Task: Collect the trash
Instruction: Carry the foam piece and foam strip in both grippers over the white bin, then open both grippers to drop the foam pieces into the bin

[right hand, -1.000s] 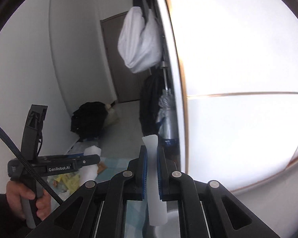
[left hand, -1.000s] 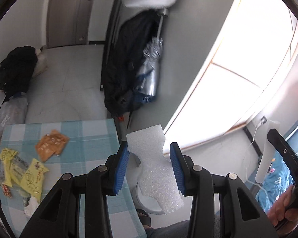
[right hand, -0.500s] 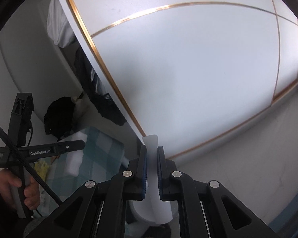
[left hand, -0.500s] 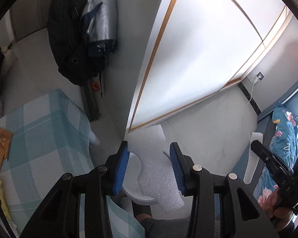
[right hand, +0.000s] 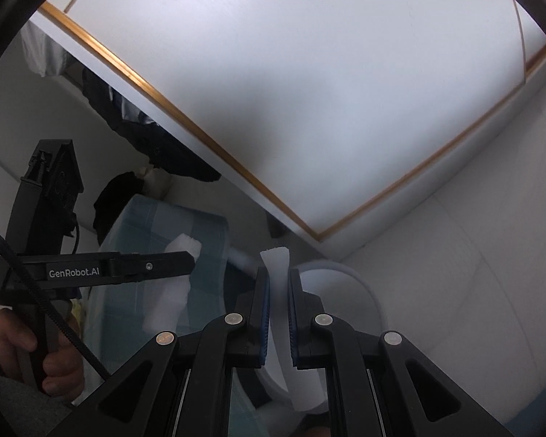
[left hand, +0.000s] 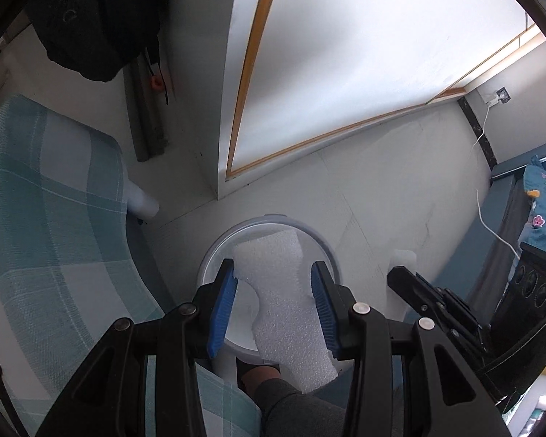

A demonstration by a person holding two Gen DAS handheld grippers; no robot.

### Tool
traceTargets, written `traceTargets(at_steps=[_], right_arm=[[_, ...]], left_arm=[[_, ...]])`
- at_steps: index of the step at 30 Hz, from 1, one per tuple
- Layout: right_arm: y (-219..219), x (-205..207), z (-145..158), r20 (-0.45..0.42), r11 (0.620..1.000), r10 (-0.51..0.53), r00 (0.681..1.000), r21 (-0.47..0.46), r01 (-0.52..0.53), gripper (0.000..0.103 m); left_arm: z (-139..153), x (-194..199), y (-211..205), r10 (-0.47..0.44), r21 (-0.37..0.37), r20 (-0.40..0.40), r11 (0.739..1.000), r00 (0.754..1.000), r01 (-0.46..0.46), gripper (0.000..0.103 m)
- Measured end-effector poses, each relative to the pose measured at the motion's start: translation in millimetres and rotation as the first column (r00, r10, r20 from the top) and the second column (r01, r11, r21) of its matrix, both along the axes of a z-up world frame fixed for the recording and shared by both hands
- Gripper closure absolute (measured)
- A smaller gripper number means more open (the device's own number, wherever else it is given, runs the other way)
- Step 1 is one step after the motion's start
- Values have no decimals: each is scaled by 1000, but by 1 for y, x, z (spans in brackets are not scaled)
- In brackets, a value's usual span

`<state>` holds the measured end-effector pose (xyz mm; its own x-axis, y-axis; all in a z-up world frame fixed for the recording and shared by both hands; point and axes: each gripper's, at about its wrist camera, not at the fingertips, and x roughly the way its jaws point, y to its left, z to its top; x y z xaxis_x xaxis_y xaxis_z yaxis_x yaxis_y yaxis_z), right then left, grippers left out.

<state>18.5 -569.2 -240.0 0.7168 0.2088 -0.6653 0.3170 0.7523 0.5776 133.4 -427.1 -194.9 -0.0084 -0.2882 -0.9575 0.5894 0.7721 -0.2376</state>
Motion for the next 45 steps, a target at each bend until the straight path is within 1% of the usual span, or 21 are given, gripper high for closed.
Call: traceTargets(at_steps=[5, 7, 9, 12, 14, 19, 21, 23, 27, 30, 33, 35, 36, 38, 39, 41, 45], right_arm=[[-5, 12, -46, -53, 996, -9, 999, 94, 14, 95], [-7, 17, -61, -70, 992, -12, 997, 124, 20, 95], [-7, 22, -74, -89, 989, -10, 996, 149, 23, 95], [-4, 26, -85, -115, 985, 0, 993, 170, 20, 95], [0, 31, -93, -131, 981, 19, 991, 194, 7, 94], [-1, 31, -106, -168, 980, 39, 985, 200, -5, 92], [-1, 29, -114, -186, 980, 42, 982, 201, -4, 92], [1, 29, -117, -190, 978, 45, 981, 206, -5, 88], [2, 29, -124, -219, 981, 49, 975, 195, -6, 87], [4, 28, -131, -232, 976, 69, 970, 218, -18, 86], [7, 23, -129, -236, 979, 80, 969, 200, -33, 81], [9, 18, -128, -239, 980, 88, 967, 196, -41, 73], [9, 16, -128, -240, 979, 92, 966, 200, -44, 72], [10, 11, -127, -240, 979, 100, 966, 196, -53, 67], [11, 10, -126, -238, 980, 103, 966, 190, -58, 66], [12, 8, -127, -240, 980, 113, 964, 186, -69, 63], [12, 4, -123, -241, 980, 112, 964, 185, -68, 60]], left_arm=[[-25, -5, -10, -24, 78, -41, 997, 999, 27, 66], [-37, -6, -13, -26, 116, -61, 993, 998, 33, 66], [-45, -4, -11, -20, 134, -84, 990, 996, 31, 66], [-56, -3, -11, -2, 132, -125, 991, 992, 19, 66], [-61, -5, -11, -4, 148, -133, 989, 991, 24, 66], [-71, -1, -14, 2, 174, -165, 984, 986, 27, 65], [-81, 4, -15, 10, 203, -165, 979, 986, 24, 65], [-85, 9, -15, 12, 206, -173, 978, 985, 24, 65], [-94, 9, -18, 4, 224, -192, 974, 981, 40, 65], [-93, 4, -22, -15, 223, -193, 973, 981, 58, 64], [-95, 1, -24, -16, 239, -188, 969, 982, 62, 62], [-99, 1, -22, -2, 249, -206, 967, 978, 54, 59], [-101, 2, -20, 8, 247, -216, 968, 976, 47, 58], [-105, 3, -18, 19, 245, -238, 969, 971, 41, 52], [-105, 3, -18, 21, 249, -231, 968, 973, 38, 51], [-105, 2, -19, 13, 255, -221, 966, 975, 45, 50], [-100, -1, -20, -3, 239, -211, 970, 977, 55, 50]])
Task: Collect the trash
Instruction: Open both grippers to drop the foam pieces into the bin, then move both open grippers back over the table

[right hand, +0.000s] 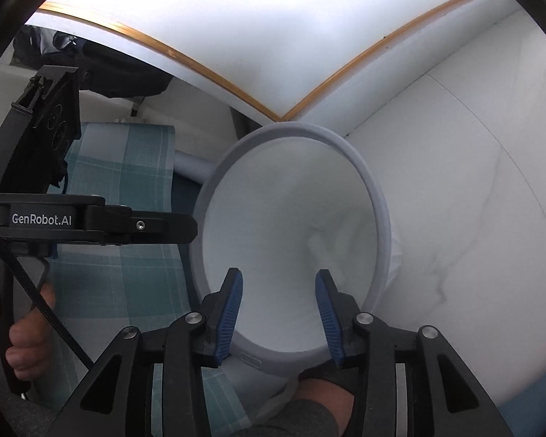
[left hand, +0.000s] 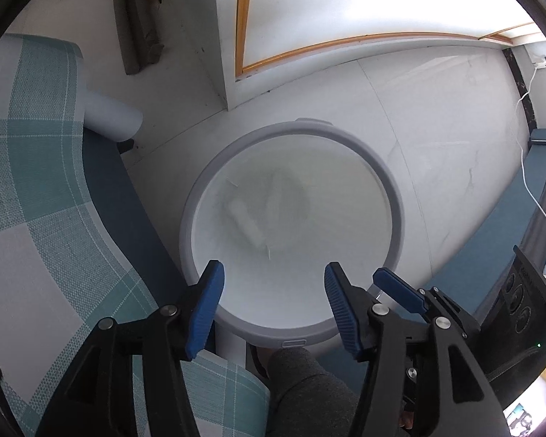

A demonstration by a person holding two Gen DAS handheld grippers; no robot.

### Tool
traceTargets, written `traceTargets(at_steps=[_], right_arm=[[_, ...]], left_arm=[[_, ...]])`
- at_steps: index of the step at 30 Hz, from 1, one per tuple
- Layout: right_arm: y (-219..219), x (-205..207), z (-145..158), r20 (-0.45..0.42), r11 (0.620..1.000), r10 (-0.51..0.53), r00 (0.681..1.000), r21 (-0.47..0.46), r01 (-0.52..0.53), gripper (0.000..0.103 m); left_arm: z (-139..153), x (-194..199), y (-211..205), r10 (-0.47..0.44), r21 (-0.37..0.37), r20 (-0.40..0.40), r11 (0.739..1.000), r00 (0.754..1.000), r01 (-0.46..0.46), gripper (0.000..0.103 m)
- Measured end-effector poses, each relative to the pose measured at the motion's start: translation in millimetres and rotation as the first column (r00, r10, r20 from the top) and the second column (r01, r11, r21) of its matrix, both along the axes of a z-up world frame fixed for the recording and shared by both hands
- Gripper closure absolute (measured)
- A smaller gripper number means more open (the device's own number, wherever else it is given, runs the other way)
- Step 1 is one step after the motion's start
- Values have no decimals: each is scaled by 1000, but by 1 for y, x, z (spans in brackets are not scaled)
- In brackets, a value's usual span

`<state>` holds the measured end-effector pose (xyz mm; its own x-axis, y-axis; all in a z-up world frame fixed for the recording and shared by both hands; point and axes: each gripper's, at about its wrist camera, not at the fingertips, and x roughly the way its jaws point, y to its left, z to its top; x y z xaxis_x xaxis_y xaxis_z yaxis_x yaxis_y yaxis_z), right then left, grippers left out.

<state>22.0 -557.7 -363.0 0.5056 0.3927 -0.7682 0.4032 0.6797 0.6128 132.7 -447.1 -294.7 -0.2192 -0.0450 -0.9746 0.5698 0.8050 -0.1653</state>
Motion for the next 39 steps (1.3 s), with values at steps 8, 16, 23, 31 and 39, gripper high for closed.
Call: traceTargets(at_steps=[8, 16, 23, 31, 39], right_arm=[[-5, -14, 18, 5, 998, -12, 1000, -69, 12, 50], [-16, -25, 66, 64, 988, -59, 996, -141, 68, 45], [-22, -41, 134, 150, 965, -81, 985, -237, 115, 40], [-14, -53, 217, 267, 920, -56, 962, -361, 153, 35], [27, -56, 318, 421, 869, 32, 906, -460, 183, 25]], left_arm=[[31, 2, 10, -1, -24, 121, 1000, 993, 4, 49], [97, -17, 23, -8, -105, 282, 994, 959, 39, 49], [156, -26, 48, 74, -200, 392, 980, 917, 7, 47], [213, -42, 94, 187, -289, 510, 957, 839, -38, 33], [266, -51, 156, 314, -377, 594, 922, 741, -89, 22]])
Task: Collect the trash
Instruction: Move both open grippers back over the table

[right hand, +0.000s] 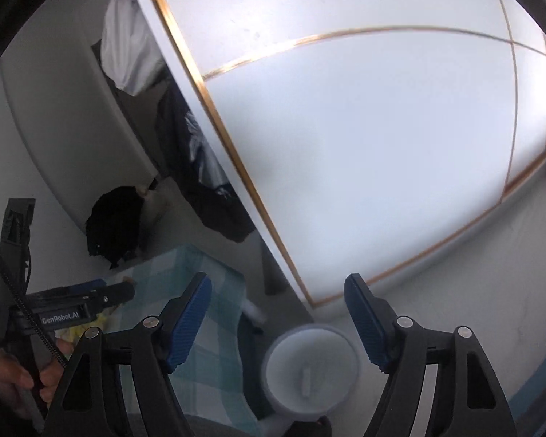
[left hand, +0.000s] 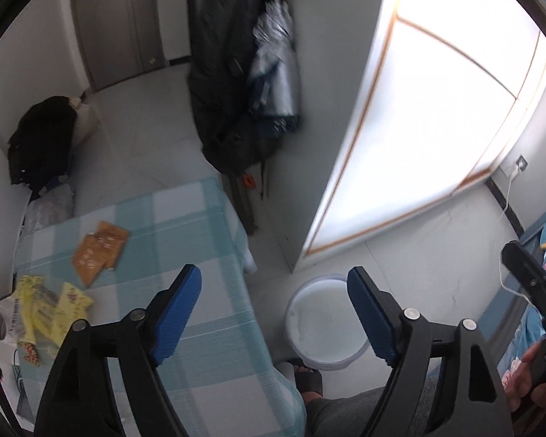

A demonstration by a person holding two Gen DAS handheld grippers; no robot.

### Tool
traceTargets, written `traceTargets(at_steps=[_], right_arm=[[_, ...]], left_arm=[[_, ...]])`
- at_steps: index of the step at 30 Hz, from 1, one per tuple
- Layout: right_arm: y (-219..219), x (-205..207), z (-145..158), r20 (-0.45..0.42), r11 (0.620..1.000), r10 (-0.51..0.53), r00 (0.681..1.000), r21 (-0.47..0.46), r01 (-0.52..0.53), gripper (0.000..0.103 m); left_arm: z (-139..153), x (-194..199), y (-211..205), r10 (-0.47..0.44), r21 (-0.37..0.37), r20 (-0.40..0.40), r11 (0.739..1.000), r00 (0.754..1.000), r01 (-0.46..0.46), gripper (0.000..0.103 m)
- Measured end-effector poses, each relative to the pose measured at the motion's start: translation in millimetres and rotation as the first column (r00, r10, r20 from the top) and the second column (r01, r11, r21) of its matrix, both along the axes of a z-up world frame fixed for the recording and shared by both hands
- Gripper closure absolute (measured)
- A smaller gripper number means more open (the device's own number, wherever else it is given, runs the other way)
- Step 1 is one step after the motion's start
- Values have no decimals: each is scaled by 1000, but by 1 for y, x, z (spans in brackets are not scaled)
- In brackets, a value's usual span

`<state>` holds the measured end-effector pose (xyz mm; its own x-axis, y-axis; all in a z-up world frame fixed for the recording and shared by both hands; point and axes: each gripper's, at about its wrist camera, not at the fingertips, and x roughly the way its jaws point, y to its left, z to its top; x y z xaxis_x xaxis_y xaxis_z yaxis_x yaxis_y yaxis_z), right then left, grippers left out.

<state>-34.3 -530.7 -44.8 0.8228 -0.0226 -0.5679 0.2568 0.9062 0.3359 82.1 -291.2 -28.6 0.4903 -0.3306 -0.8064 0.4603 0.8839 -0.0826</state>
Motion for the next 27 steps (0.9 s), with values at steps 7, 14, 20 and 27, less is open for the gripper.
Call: traceTargets(at_steps=[7, 14, 20, 27], right_arm=[[61, 3, 59, 120, 994, 89, 989, -78, -80, 17], [130, 6, 84, 191, 976, 199, 961, -130, -176, 7], [196, 25, 81, 203, 942, 314, 927, -185, -279, 7], [260, 39, 65, 170, 896, 423, 890, -229, -381, 7]], left_arm=[[32, -4, 65, 99, -60, 97, 994, 990, -93, 16], [51, -6, 143, 221, -112, 184, 973, 958, -203, 9], [51, -7, 222, 347, -162, 235, 935, 908, -316, 8], [31, -8, 296, 495, -224, 229, 865, 838, -450, 8]])
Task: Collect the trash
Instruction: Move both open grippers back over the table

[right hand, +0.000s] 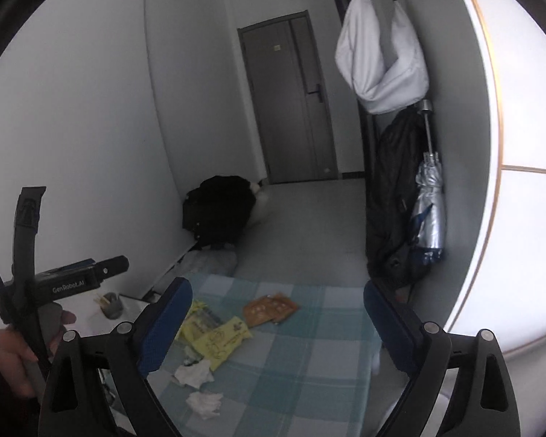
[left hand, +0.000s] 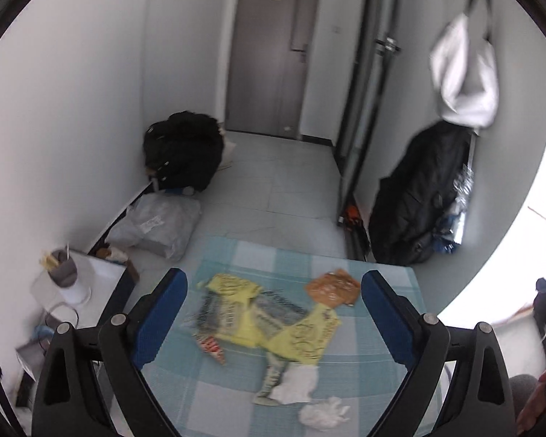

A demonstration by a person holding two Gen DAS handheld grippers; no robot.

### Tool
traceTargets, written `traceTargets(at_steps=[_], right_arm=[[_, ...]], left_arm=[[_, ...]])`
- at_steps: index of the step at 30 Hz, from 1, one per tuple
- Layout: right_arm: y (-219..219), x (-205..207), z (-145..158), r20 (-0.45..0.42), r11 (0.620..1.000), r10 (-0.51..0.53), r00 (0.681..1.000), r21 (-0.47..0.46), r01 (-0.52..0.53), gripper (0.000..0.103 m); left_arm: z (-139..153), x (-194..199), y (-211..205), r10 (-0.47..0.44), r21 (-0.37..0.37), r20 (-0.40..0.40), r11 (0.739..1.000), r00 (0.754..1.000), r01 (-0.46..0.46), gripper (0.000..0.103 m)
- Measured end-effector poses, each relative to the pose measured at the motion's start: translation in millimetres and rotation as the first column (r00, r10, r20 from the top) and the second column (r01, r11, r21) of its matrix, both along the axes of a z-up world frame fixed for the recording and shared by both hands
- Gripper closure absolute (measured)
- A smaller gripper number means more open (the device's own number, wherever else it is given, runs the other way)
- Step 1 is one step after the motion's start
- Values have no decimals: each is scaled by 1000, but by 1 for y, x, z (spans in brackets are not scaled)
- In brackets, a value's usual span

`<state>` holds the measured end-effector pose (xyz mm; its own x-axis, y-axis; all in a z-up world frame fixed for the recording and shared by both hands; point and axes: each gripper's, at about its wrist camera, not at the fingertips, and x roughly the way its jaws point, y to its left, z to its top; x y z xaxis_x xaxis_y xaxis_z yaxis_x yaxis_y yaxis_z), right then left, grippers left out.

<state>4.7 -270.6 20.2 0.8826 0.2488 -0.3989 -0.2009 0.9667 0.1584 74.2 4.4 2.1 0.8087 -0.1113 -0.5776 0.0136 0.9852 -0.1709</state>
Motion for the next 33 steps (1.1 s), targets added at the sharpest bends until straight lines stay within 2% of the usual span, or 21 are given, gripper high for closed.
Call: traceTargets(at_steps=[5, 8, 11, 20, 28, 33], right_arm=[[35, 5, -17, -14, 997, 78, 997, -12, -78, 7], [55, 11, -29, -33, 993, 103, 994, -46, -105, 7], [75, 14, -48, -83, 987, 129, 988, -81, -135, 7], [109, 22, -100, -214, 966, 184, 959, -139, -217, 7], [123, 38, -131, -329, 963, 208, 921, -96, -251, 7], [129, 48, -146, -423, 954, 249, 872, -49, -296, 7]], left_arm=[[-26, -1, 27, 53, -17, -10, 998, 999, -53, 8], [-39, 1, 41, 66, -33, -58, 997, 996, -68, 8], [-46, 9, 51, 61, -77, -107, 995, 992, -70, 8], [-58, 14, 72, 62, -128, -152, 988, 986, -82, 8], [-64, 19, 85, 45, -174, -197, 982, 979, -80, 8], [-63, 24, 100, 83, -205, -215, 970, 973, -128, 8]])
